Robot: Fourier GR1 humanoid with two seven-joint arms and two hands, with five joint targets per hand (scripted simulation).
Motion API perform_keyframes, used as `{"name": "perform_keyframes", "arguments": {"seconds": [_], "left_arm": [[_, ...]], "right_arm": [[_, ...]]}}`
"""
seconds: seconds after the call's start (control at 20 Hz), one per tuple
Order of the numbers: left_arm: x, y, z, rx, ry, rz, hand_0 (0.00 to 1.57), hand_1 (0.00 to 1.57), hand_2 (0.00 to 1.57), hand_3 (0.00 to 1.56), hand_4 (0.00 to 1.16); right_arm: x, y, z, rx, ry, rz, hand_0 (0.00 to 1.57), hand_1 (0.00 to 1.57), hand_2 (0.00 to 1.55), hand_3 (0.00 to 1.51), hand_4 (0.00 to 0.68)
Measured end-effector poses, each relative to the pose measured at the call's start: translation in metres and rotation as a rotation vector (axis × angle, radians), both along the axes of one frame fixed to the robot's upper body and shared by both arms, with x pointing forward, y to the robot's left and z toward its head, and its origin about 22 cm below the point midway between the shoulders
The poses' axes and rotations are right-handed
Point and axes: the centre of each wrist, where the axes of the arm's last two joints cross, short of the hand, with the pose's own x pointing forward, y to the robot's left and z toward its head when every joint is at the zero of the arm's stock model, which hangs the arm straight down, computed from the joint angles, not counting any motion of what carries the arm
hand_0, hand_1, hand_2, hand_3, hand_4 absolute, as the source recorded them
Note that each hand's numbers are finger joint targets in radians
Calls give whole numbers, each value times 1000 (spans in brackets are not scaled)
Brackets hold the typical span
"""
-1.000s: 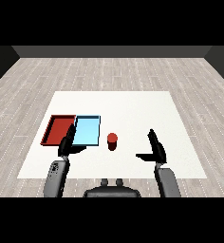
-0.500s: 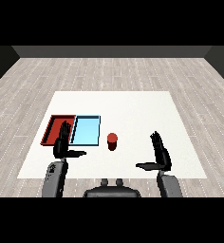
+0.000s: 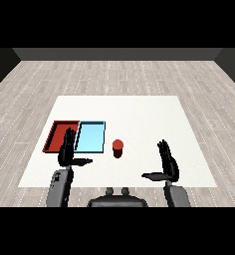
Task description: Pick the red can and put it in the red box
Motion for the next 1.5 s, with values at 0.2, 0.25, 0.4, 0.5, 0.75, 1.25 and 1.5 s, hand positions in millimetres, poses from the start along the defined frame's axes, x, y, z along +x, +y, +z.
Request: {"name": "perform_keyframes", "arguments": {"seconds": [0.2,0.25,0.4,0.5,0.75,1.25,1.5], "left_arm": [[3,4,1,-2,-11,-1,0,0,0,0,0],[2,4,3,-1,-13,0,0,0,0,0,0],[5,0,-2,-10,-11,-3,0,0,0,0,0],[6,2,0,-10,-9,4,0,0,0,0,0],[2,7,2,-29,-16,3,0,0,0,0,0],[-1,6,4,-30,-18,11,0,0,0,0,0],[-2,7,1,-30,-19,23,0,0,0,0,0]], "right_arm": [[7,4,5,10,10,4,0,0,0,0,0],[10,9,2,17,13,7,0,0,0,0,0],[16,15,-11,10,28,9,0,0,0,0,0],[22,21,-8,5,30,14,0,0,0,0,0],[37,34,-4,14,53,26,0,0,0,0,0],[62,60,-23,101,124,63,0,0,0,0,0],[66,74,-37,137,147,82,0,0,0,0,0]]}}
